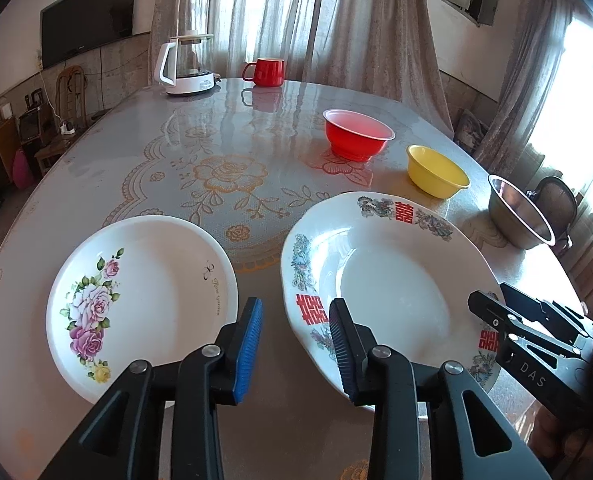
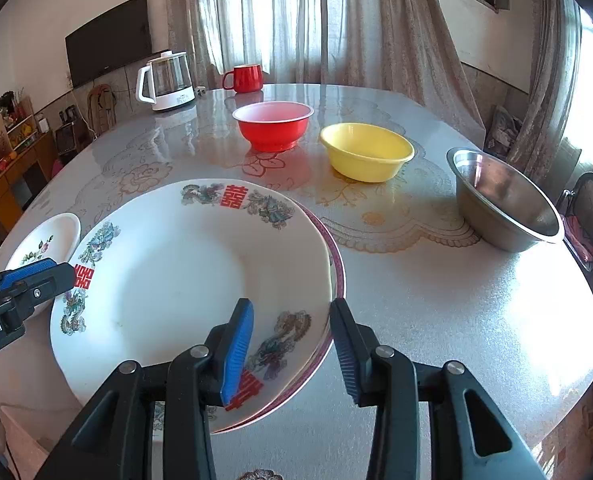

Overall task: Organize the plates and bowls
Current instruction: 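Move the left tool over to the white rose-pattern plate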

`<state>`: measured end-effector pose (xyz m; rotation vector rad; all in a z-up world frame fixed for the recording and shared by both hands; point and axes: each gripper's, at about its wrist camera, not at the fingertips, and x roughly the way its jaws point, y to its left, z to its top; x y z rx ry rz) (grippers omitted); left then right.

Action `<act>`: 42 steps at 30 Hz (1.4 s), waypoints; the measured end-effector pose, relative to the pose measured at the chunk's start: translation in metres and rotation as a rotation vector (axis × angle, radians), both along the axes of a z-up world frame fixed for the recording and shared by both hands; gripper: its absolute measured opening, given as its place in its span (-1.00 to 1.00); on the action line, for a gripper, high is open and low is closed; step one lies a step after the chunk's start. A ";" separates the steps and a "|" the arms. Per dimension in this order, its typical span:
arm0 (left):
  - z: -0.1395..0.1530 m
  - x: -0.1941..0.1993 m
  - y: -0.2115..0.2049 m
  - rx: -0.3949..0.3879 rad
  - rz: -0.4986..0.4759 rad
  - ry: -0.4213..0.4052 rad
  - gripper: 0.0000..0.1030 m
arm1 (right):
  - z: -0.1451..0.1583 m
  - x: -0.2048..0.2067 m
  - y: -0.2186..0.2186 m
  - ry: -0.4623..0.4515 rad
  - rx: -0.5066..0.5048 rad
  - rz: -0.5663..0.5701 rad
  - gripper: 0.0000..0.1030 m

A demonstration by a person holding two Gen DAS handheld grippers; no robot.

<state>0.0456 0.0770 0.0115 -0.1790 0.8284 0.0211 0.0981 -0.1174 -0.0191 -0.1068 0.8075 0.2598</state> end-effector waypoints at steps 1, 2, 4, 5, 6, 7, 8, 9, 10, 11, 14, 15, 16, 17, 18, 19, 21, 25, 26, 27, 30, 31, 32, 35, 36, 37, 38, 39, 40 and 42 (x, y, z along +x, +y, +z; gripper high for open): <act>0.001 -0.001 0.001 0.002 0.003 -0.003 -0.26 | 0.000 0.000 0.000 0.003 0.003 -0.001 -0.18; 0.002 -0.002 0.001 0.003 0.004 -0.005 -0.25 | 0.000 0.001 0.000 0.006 0.005 0.000 -0.18; 0.004 -0.004 0.002 0.010 0.002 -0.009 -0.24 | 0.001 0.002 -0.003 0.015 0.022 0.002 -0.18; 0.005 -0.005 0.002 0.015 -0.001 -0.012 -0.24 | 0.001 0.002 -0.004 0.022 0.039 0.001 -0.18; 0.006 -0.006 0.002 0.020 -0.003 -0.016 -0.23 | 0.002 0.003 -0.007 0.031 0.058 0.000 -0.18; 0.007 -0.008 0.004 0.023 -0.004 -0.019 -0.20 | 0.003 0.005 -0.008 0.042 0.076 0.000 -0.16; 0.008 -0.010 0.006 0.024 -0.002 -0.023 -0.18 | 0.004 0.007 -0.010 0.053 0.092 0.002 -0.15; 0.009 -0.012 0.009 0.027 0.005 -0.028 -0.11 | 0.006 0.008 -0.011 0.061 0.105 0.004 -0.12; 0.010 -0.014 0.012 0.029 0.016 -0.031 -0.04 | 0.009 0.009 -0.011 0.067 0.117 0.010 -0.05; 0.011 -0.016 0.016 0.031 0.030 -0.034 -0.01 | 0.011 0.010 -0.010 0.069 0.125 0.012 -0.03; 0.014 -0.020 0.026 0.028 0.053 -0.042 0.03 | 0.021 0.013 -0.005 0.051 0.153 0.043 -0.01; 0.015 -0.022 0.028 0.035 0.067 -0.049 0.03 | 0.024 0.013 -0.001 0.038 0.149 0.054 -0.01; 0.016 -0.024 0.031 0.040 0.076 -0.055 0.04 | 0.028 0.012 0.003 0.024 0.142 0.066 -0.01; 0.017 -0.026 0.034 0.042 0.082 -0.059 0.05 | 0.031 0.012 0.008 0.014 0.141 0.084 -0.01; 0.017 -0.027 0.036 0.046 0.091 -0.063 0.05 | 0.034 0.012 0.013 0.012 0.145 0.110 -0.01; 0.018 -0.029 0.039 0.054 0.102 -0.067 0.05 | 0.036 0.012 0.019 0.012 0.147 0.137 -0.01; 0.018 -0.032 0.045 0.070 0.121 -0.076 0.05 | 0.041 0.012 0.032 0.010 0.149 0.188 -0.01; 0.015 -0.037 0.062 0.070 0.165 -0.069 0.07 | 0.044 0.016 0.062 0.058 0.200 0.304 -0.01; 0.013 -0.039 0.068 0.066 0.177 -0.065 0.07 | 0.044 0.018 0.070 0.079 0.218 0.331 -0.01; 0.012 -0.040 0.073 0.060 0.189 -0.062 0.07 | 0.043 0.020 0.079 0.106 0.235 0.360 -0.01; 0.009 -0.044 0.088 0.052 0.230 -0.057 0.07 | 0.040 0.026 0.104 0.178 0.278 0.436 -0.01; 0.008 -0.046 0.093 0.049 0.241 -0.057 0.07 | 0.039 0.027 0.113 0.195 0.286 0.459 -0.01; 0.007 -0.047 0.097 0.048 0.253 -0.057 0.07 | 0.038 0.029 0.121 0.210 0.291 0.477 -0.01; 0.004 -0.051 0.110 0.045 0.290 -0.054 0.07 | 0.036 0.032 0.143 0.239 0.290 0.515 -0.01; 0.002 -0.053 0.115 0.042 0.303 -0.051 0.07 | 0.035 0.033 0.149 0.240 0.280 0.521 -0.03; 0.001 -0.054 0.119 0.034 0.313 -0.048 0.07 | 0.034 0.035 0.155 0.241 0.267 0.523 -0.12; -0.001 -0.055 0.124 0.019 0.318 -0.045 0.07 | 0.034 0.037 0.160 0.244 0.258 0.532 -0.16; -0.003 -0.057 0.130 0.001 0.325 -0.042 0.07 | 0.032 0.039 0.165 0.249 0.250 0.541 -0.18; -0.005 -0.058 0.135 -0.015 0.333 -0.040 0.06 | 0.031 0.042 0.170 0.253 0.238 0.542 -0.18; -0.009 -0.060 0.146 -0.054 0.340 -0.037 -0.03 | 0.028 0.047 0.175 0.259 0.210 0.544 -0.19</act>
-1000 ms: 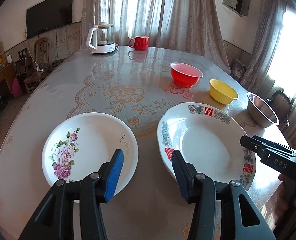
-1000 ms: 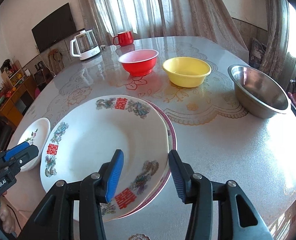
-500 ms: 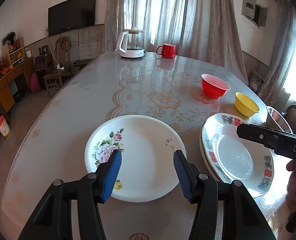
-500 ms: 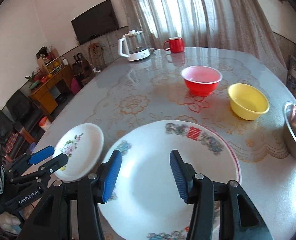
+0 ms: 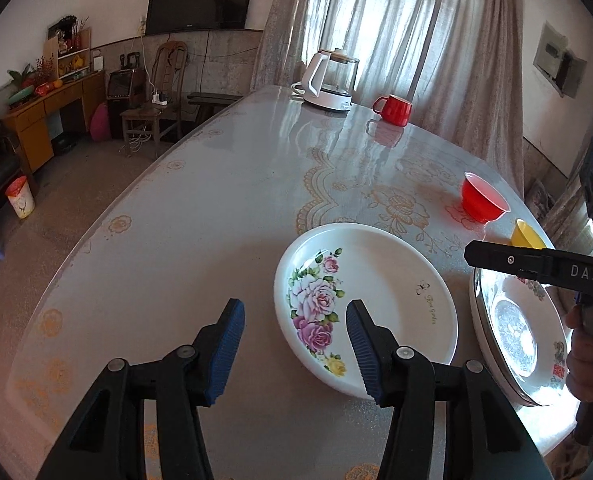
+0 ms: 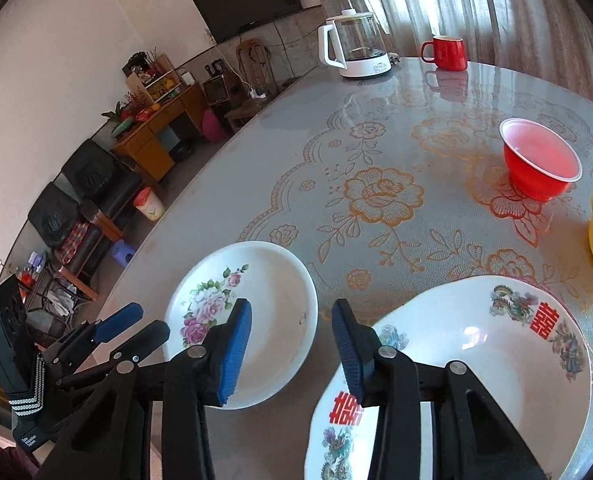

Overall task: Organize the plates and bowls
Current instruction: 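Move the left tool over to the white rose-pattern plate, then close the left gripper on the rose plate's rim and lift it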

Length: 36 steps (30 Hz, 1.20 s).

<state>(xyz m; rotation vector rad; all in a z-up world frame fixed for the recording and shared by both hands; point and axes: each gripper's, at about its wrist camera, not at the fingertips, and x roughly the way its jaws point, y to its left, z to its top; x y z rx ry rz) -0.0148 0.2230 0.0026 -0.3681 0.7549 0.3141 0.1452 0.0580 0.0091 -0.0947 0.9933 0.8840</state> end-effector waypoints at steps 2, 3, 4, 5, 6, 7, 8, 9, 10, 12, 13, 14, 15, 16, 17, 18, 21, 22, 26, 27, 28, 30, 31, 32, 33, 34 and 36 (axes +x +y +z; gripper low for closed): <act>-0.003 -0.002 0.009 -0.046 0.003 -0.004 -0.13 | -0.004 0.007 0.004 0.008 -0.028 -0.004 -0.25; -0.006 -0.002 0.013 -0.071 0.003 -0.004 -0.18 | -0.005 0.012 0.005 0.017 -0.033 -0.008 -0.25; -0.008 -0.002 0.016 -0.100 0.002 -0.006 -0.25 | -0.006 0.017 0.006 0.028 -0.038 -0.013 -0.27; -0.009 -0.002 0.020 -0.129 0.000 -0.009 -0.29 | -0.008 0.021 0.007 0.037 -0.046 -0.018 -0.30; -0.011 -0.001 0.022 -0.156 -0.003 -0.011 -0.34 | -0.010 0.024 0.010 0.042 -0.056 -0.015 -0.36; -0.014 -0.001 0.023 -0.181 -0.005 -0.010 -0.35 | -0.012 0.028 0.012 0.047 -0.063 -0.012 -0.36; -0.016 0.001 0.025 -0.204 -0.006 -0.007 -0.35 | -0.013 0.029 0.015 0.048 -0.071 -0.011 -0.36; -0.018 0.002 0.025 -0.226 -0.007 -0.005 -0.39 | -0.015 0.031 0.017 0.049 -0.077 -0.007 -0.36; -0.020 0.003 0.023 -0.243 -0.010 -0.004 -0.41 | -0.016 0.031 0.020 0.052 -0.082 0.004 -0.39; -0.022 0.004 0.020 -0.249 -0.017 -0.002 -0.45 | -0.021 0.032 0.027 0.052 -0.100 0.018 -0.46; -0.023 0.006 0.017 -0.242 -0.023 0.005 -0.50 | -0.023 0.031 0.030 0.051 -0.112 0.027 -0.50; -0.024 0.007 0.013 -0.232 -0.032 0.016 -0.51 | -0.026 0.031 0.033 0.051 -0.127 0.036 -0.54; -0.027 0.009 0.009 -0.223 -0.041 0.029 -0.52 | -0.030 0.032 0.035 0.050 -0.143 0.041 -0.61; -0.029 0.010 0.005 -0.216 -0.047 0.043 -0.53 | -0.034 0.032 0.038 0.051 -0.161 0.046 -0.63; -0.031 0.010 0.003 -0.214 -0.049 0.043 -0.52 | -0.038 0.033 0.039 0.060 -0.169 0.053 -0.63; -0.031 0.010 0.001 -0.201 -0.042 0.039 -0.52 | -0.041 0.032 0.041 0.061 -0.173 0.056 -0.63; -0.029 0.011 -0.004 -0.168 -0.035 0.046 -0.52 | -0.041 0.026 0.045 0.028 -0.195 0.090 -0.78; -0.029 0.011 -0.004 -0.164 -0.031 0.045 -0.52 | -0.041 0.024 0.046 0.013 -0.209 0.097 -0.78; -0.032 0.010 -0.004 -0.168 -0.022 0.033 -0.52 | -0.043 0.017 0.052 -0.018 -0.261 0.152 -0.69; -0.032 0.010 -0.004 -0.173 -0.021 0.032 -0.52 | -0.044 0.015 0.054 -0.025 -0.274 0.158 -0.64; -0.033 0.010 -0.001 -0.176 -0.019 0.031 -0.51 | -0.043 0.012 0.056 -0.041 -0.288 0.163 -0.61; -0.033 0.010 -0.001 -0.173 -0.014 0.029 -0.50 | -0.043 0.010 0.058 -0.056 -0.299 0.159 -0.58; -0.033 0.010 -0.003 -0.164 -0.012 0.028 -0.50 | -0.044 0.009 0.058 -0.058 -0.298 0.149 -0.59; -0.033 0.010 -0.004 -0.154 -0.011 0.028 -0.50 | -0.044 0.008 0.058 -0.070 -0.297 0.139 -0.60; -0.033 0.010 -0.005 -0.143 -0.010 0.028 -0.50 | -0.044 0.006 0.057 -0.091 -0.296 0.132 -0.61; -0.033 0.010 -0.006 -0.136 -0.009 0.025 -0.51 | -0.044 0.003 0.057 -0.117 -0.299 0.125 -0.64; -0.034 0.006 -0.004 -0.134 -0.006 0.016 -0.53 | -0.043 -0.003 0.055 -0.143 -0.304 0.106 -0.70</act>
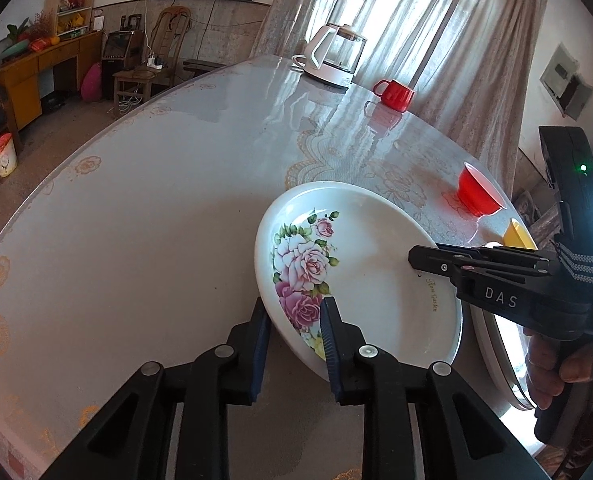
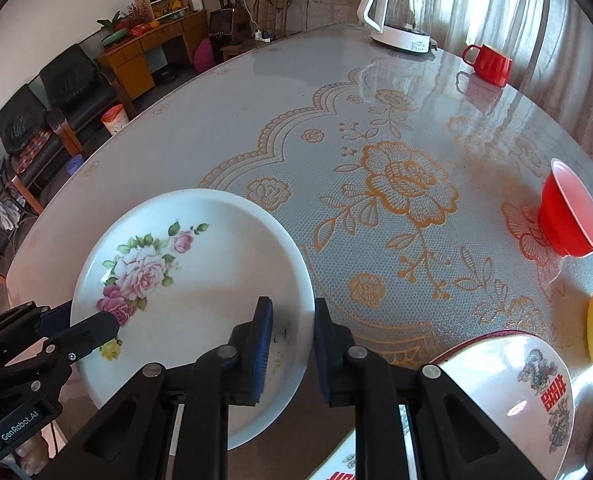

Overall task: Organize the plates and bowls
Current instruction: 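Close the left gripper on the rose plate's rim and lift it, then carry the rose plate and lower it onto the red-character plate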

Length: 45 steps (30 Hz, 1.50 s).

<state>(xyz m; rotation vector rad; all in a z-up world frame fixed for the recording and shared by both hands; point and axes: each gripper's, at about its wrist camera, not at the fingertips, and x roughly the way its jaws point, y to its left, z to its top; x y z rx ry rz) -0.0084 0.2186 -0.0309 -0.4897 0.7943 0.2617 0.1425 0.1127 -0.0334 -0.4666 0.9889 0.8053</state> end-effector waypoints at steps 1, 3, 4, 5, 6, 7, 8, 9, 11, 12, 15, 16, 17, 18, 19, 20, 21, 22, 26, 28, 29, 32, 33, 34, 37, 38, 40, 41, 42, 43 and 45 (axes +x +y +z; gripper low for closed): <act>0.000 -0.001 0.000 -0.002 0.003 -0.003 -0.56 | 0.002 -0.001 -0.002 -0.010 0.003 -0.008 -0.73; -0.001 -0.002 0.002 -0.002 0.008 -0.003 -0.60 | 0.005 -0.008 -0.004 -0.053 -0.002 -0.011 -0.75; 0.000 -0.001 0.002 0.000 0.010 -0.001 -0.62 | 0.008 -0.013 -0.005 -0.085 -0.009 -0.008 -0.75; 0.000 -0.001 0.002 0.004 0.012 0.000 -0.62 | 0.009 -0.018 -0.004 -0.117 -0.017 -0.003 -0.75; 0.000 -0.001 0.002 0.009 0.012 0.002 -0.62 | 0.010 -0.021 -0.003 -0.137 -0.023 -0.002 -0.75; 0.000 -0.001 0.002 0.013 0.013 0.002 -0.62 | 0.010 -0.023 -0.003 -0.145 -0.023 -0.004 -0.75; 0.001 -0.001 0.001 0.017 0.013 0.003 -0.62 | 0.009 -0.023 -0.004 -0.142 -0.020 -0.008 -0.75; 0.002 -0.001 0.000 0.022 0.014 0.005 -0.61 | 0.007 -0.022 -0.005 -0.136 -0.019 -0.014 -0.75; 0.002 0.000 -0.001 0.033 0.012 0.008 -0.61 | 0.005 -0.023 -0.006 -0.129 -0.026 -0.019 -0.75; 0.002 0.000 -0.001 0.035 0.013 0.008 -0.60 | 0.005 -0.023 -0.005 -0.130 -0.030 -0.017 -0.74; 0.002 0.004 -0.002 0.046 0.017 0.028 -0.56 | 0.001 -0.022 0.000 -0.115 -0.052 -0.005 -0.64; 0.001 0.006 -0.004 0.056 0.016 0.034 -0.55 | -0.001 -0.021 0.003 -0.106 -0.061 0.008 -0.54; 0.001 0.007 -0.006 0.070 0.017 0.037 -0.55 | -0.001 -0.022 0.005 -0.106 -0.068 0.015 -0.51; 0.001 0.008 -0.007 0.080 0.016 0.037 -0.55 | -0.002 -0.022 0.005 -0.107 -0.070 0.014 -0.50; 0.001 0.008 -0.006 0.079 0.015 0.036 -0.55 | -0.002 -0.021 0.005 -0.103 -0.068 0.012 -0.50; 0.001 0.006 -0.005 0.068 0.015 0.034 -0.56 | -0.002 -0.020 0.003 -0.097 -0.061 0.005 -0.53; 0.002 0.005 -0.002 0.053 0.018 0.032 -0.59 | -0.001 -0.017 0.000 -0.088 -0.046 -0.009 -0.64; 0.001 0.003 -0.001 0.040 0.020 0.028 -0.60 | 0.000 -0.015 -0.004 -0.071 -0.027 -0.020 -0.72; 0.004 -0.003 0.001 0.017 0.021 0.004 -0.67 | 0.003 -0.015 -0.014 -0.049 0.024 -0.030 -0.77; 0.008 -0.006 0.001 0.015 0.022 -0.017 -0.71 | 0.004 -0.015 -0.016 -0.047 0.039 -0.046 -0.77; 0.010 -0.007 0.000 0.021 0.024 -0.024 -0.71 | 0.006 -0.015 -0.018 -0.045 0.049 -0.054 -0.77; 0.012 -0.007 0.002 0.008 0.027 -0.028 -0.73 | 0.012 -0.016 -0.021 -0.036 0.082 -0.066 -0.78; 0.012 -0.008 0.003 -0.004 0.031 -0.031 -0.73 | 0.013 -0.016 -0.022 -0.034 0.090 -0.071 -0.79; 0.014 -0.009 0.004 -0.005 0.034 -0.037 -0.74 | 0.015 -0.016 -0.023 -0.035 0.100 -0.078 -0.79; 0.020 -0.010 0.002 0.009 0.035 -0.057 -0.74 | 0.023 -0.021 -0.026 -0.049 0.138 -0.090 -0.81; 0.022 -0.010 0.002 0.008 0.031 -0.063 -0.74 | 0.025 -0.021 -0.028 -0.052 0.151 -0.095 -0.81; 0.026 -0.010 -0.001 0.010 0.023 -0.075 -0.75 | 0.029 -0.021 -0.032 -0.054 0.175 -0.114 -0.81; 0.029 -0.010 -0.002 0.011 0.017 -0.081 -0.75 | 0.031 -0.022 -0.035 -0.055 0.188 -0.125 -0.82; 0.031 -0.009 -0.004 0.009 0.010 -0.088 -0.75 | 0.034 -0.022 -0.038 -0.057 0.201 -0.135 -0.82; 0.033 -0.009 -0.005 0.006 0.003 -0.093 -0.75 | 0.037 -0.023 -0.042 -0.060 0.213 -0.145 -0.82; 0.037 -0.006 -0.011 0.008 -0.016 -0.102 -0.75 | 0.043 -0.024 -0.051 -0.066 0.235 -0.169 -0.83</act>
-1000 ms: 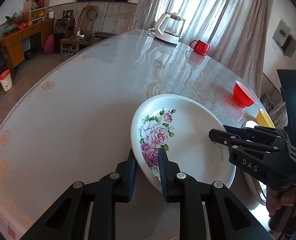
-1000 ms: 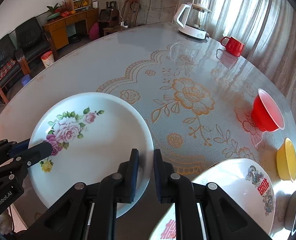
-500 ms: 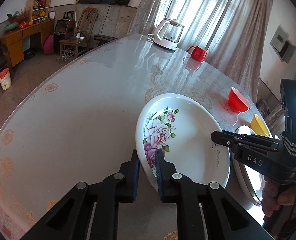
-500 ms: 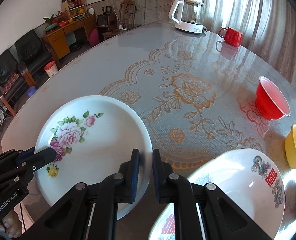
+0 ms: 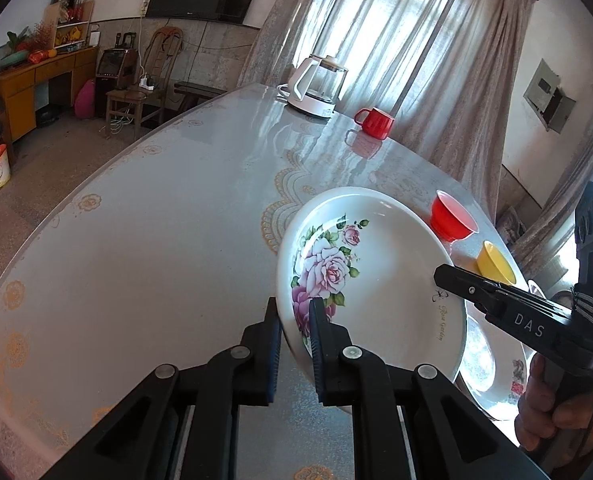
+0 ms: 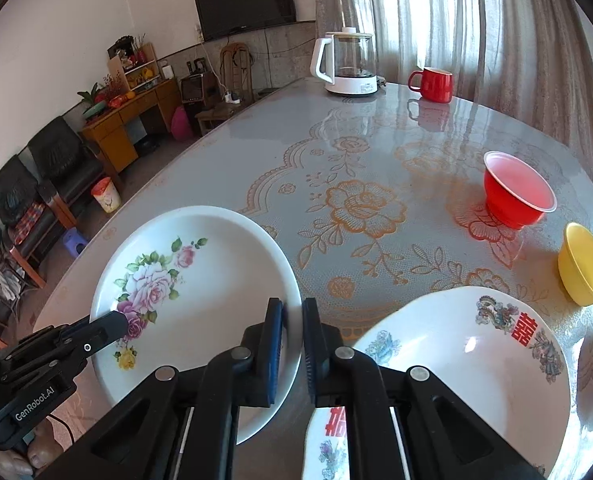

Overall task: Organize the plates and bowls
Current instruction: 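Carry the rose plate and lower it onto the red-character plate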

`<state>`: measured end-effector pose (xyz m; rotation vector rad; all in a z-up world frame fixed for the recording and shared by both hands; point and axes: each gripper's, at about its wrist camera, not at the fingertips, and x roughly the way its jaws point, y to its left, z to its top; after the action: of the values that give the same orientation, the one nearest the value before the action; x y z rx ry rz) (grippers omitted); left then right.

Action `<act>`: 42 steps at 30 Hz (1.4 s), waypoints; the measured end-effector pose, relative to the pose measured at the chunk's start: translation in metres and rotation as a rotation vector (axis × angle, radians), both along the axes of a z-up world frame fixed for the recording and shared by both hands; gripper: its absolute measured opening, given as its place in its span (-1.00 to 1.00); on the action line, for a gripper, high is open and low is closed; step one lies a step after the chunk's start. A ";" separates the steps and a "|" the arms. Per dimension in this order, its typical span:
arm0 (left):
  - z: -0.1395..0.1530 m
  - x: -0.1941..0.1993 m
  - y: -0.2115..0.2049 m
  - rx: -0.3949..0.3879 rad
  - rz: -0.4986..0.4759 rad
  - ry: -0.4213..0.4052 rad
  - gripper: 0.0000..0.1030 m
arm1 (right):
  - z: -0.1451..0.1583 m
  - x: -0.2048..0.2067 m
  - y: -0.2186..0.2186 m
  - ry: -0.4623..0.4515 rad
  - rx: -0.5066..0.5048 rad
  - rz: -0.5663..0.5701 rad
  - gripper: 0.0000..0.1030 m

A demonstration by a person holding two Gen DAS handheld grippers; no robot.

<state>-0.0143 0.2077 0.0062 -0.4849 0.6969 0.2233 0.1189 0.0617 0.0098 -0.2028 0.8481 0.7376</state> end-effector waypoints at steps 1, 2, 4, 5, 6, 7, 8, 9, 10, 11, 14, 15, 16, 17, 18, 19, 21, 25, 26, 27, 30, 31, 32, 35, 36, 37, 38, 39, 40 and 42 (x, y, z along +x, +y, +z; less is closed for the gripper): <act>0.003 0.001 -0.004 0.003 -0.011 -0.007 -0.75 | 0.003 0.000 -0.005 -0.004 0.010 -0.012 -0.83; 0.006 0.003 -0.007 0.007 -0.022 -0.013 -0.75 | 0.006 0.000 -0.010 -0.006 0.021 -0.025 -0.83; 0.011 0.008 -0.015 0.013 -0.047 -0.018 -0.75 | 0.011 0.000 -0.022 -0.009 0.044 -0.053 -0.84; 0.013 0.011 -0.019 0.015 -0.058 -0.023 -0.75 | 0.013 0.000 -0.028 -0.010 0.054 -0.067 -0.84; 0.016 0.014 -0.024 0.018 -0.072 -0.027 -0.75 | 0.015 0.000 -0.034 -0.015 0.058 -0.080 -0.84; 0.019 0.017 -0.029 0.022 -0.085 -0.033 -0.75 | 0.018 0.000 -0.040 -0.023 0.060 -0.092 -0.84; 0.022 0.020 -0.033 0.025 -0.100 -0.039 -0.75 | 0.020 -0.001 -0.046 -0.030 0.060 -0.104 -0.84; 0.024 0.023 -0.038 0.024 -0.117 -0.044 -0.75 | 0.022 -0.001 -0.054 -0.034 0.062 -0.116 -0.84; 0.026 0.026 -0.043 0.023 -0.135 -0.048 -0.75 | 0.023 -0.001 -0.061 -0.032 0.069 -0.133 -0.84; 0.028 0.029 -0.049 0.026 -0.152 -0.051 -0.75 | 0.024 0.000 -0.069 -0.030 0.075 -0.149 -0.84; 0.031 0.040 -0.069 0.047 -0.204 -0.052 -0.75 | 0.024 0.002 -0.093 -0.022 0.086 -0.202 -0.84; 0.031 0.043 -0.075 0.050 -0.218 -0.049 -0.75 | 0.024 0.002 -0.101 -0.017 0.088 -0.219 -0.84; 0.030 0.047 -0.081 0.052 -0.230 -0.044 -0.75 | 0.023 0.003 -0.110 -0.011 0.093 -0.237 -0.84; 0.030 0.050 -0.086 0.053 -0.239 -0.039 -0.75 | 0.021 0.004 -0.117 -0.005 0.093 -0.253 -0.84; 0.029 0.054 -0.091 0.053 -0.248 -0.031 -0.75 | 0.019 0.005 -0.123 0.000 0.088 -0.264 -0.84; 0.027 0.056 -0.097 0.057 -0.260 -0.025 -0.75 | 0.017 0.006 -0.129 0.005 0.083 -0.276 -0.84; 0.025 0.062 -0.108 0.068 -0.287 -0.012 -0.75 | 0.014 0.006 -0.139 0.008 0.074 -0.299 -0.84; 0.017 0.074 -0.126 0.090 -0.337 0.024 -0.74 | 0.007 0.009 -0.161 0.027 0.067 -0.344 -0.84; 0.015 0.076 -0.127 0.093 -0.345 0.033 -0.75 | 0.004 0.010 -0.165 0.032 0.058 -0.351 -0.84; 0.012 0.078 -0.130 0.094 -0.351 0.041 -0.75 | 0.001 0.012 -0.168 0.036 0.041 -0.353 -0.84; 0.007 0.083 -0.137 0.100 -0.366 0.057 -0.75 | -0.009 0.015 -0.172 0.054 0.010 -0.370 -0.83; 0.005 0.084 -0.140 0.103 -0.370 0.060 -0.75 | -0.013 0.017 -0.172 0.058 0.000 -0.376 -0.82; 0.003 0.085 -0.141 0.106 -0.376 0.065 -0.75 | -0.016 0.018 -0.172 0.061 -0.009 -0.380 -0.82; -0.005 0.088 -0.145 0.124 -0.375 0.090 -0.75 | -0.022 0.016 -0.172 0.043 -0.042 -0.387 -0.81; -0.006 0.089 -0.145 0.118 -0.376 0.084 -0.74 | -0.022 0.015 -0.172 0.031 -0.055 -0.386 -0.81; -0.007 0.089 -0.145 0.117 -0.375 0.085 -0.75 | -0.021 0.014 -0.170 0.012 -0.067 -0.388 -0.80; -0.007 0.089 -0.145 0.118 -0.375 0.084 -0.75 | -0.021 0.012 -0.170 -0.002 -0.083 -0.388 -0.80; -0.007 0.090 -0.146 0.124 -0.378 0.081 -0.75 | -0.021 0.011 -0.168 -0.016 -0.093 -0.387 -0.80; -0.008 0.090 -0.146 0.129 -0.381 0.079 -0.74 | -0.021 0.011 -0.168 -0.026 -0.101 -0.385 -0.79; -0.008 0.090 -0.145 0.128 -0.379 0.078 -0.74 | -0.020 0.012 -0.168 -0.030 -0.103 -0.385 -0.79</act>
<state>0.0754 0.0623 -0.0014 -0.2161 0.8309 -0.0706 0.1305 -0.1063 -0.0107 -0.1358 0.8653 0.3312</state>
